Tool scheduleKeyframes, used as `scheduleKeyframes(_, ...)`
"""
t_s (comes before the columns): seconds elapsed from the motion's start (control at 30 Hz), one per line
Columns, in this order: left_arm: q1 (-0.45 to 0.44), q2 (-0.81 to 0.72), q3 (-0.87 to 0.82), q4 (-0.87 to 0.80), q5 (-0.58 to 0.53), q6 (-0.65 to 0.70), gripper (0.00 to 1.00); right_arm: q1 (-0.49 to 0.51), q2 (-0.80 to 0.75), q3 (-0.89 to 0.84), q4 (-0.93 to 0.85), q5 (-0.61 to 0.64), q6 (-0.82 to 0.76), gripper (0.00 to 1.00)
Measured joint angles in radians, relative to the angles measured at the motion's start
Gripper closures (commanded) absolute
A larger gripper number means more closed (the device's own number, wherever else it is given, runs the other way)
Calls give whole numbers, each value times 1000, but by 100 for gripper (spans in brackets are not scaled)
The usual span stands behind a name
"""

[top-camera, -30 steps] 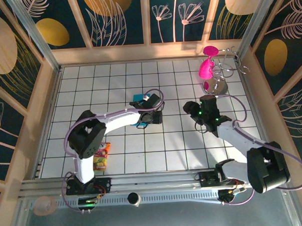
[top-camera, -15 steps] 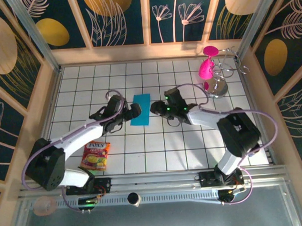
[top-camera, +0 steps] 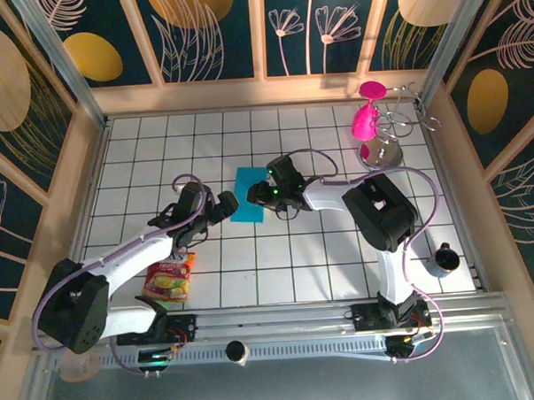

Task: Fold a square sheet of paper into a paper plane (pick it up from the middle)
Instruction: Move the paper to the center of the table.

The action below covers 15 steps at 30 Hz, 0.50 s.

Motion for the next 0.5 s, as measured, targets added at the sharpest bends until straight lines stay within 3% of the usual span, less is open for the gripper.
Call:
scheduleKeyframes(0.3, 0, 58, 0, 41, 82, -3, 3, -1, -1, -1, -48, -1, -88, 54)
scheduleKeyframes(0.5, 0, 87, -2, 100, 185, 1, 7, -25, -129, -154, -74, -9, -184, 56)
